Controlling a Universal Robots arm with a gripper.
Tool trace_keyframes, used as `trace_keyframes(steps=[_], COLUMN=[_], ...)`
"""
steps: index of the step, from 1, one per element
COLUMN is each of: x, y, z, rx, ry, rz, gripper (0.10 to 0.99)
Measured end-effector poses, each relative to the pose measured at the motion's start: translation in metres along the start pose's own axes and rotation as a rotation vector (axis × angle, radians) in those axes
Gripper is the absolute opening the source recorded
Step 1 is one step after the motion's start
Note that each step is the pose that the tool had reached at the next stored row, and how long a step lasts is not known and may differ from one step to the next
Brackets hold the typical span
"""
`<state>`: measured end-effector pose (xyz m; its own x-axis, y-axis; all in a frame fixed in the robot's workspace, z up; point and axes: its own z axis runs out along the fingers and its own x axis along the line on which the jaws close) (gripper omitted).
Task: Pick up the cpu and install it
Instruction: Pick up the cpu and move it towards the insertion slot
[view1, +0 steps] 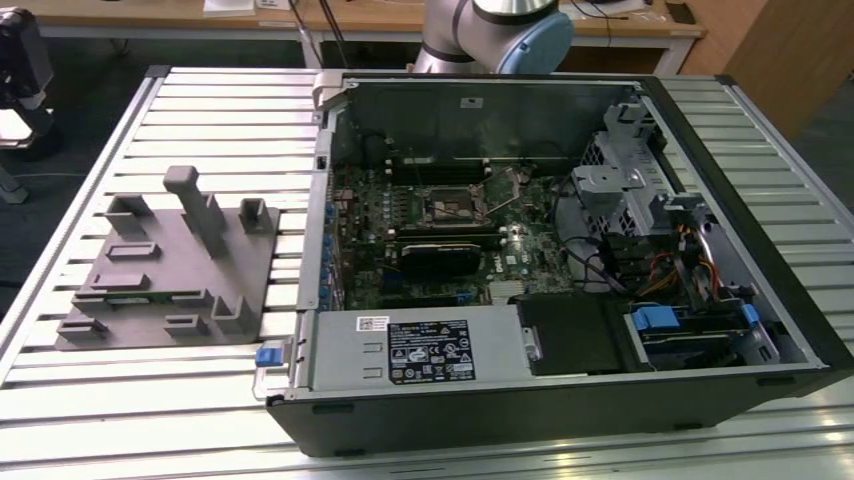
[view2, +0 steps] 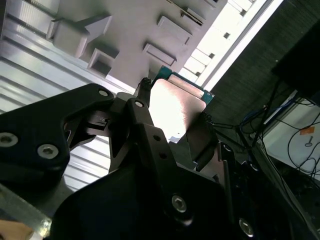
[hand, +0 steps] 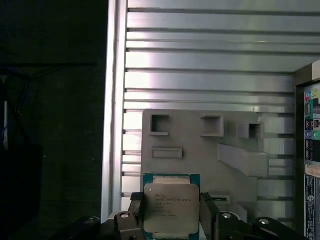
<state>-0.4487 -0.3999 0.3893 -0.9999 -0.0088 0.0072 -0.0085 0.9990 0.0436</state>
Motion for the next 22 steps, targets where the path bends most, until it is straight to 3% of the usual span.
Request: trace_keyframes(steps=[22], x=[0.0002], y=[0.0019], z=[-0.0323], rx=[0.000], ry=[0.0000], rz=[0.000], gripper=[0.537])
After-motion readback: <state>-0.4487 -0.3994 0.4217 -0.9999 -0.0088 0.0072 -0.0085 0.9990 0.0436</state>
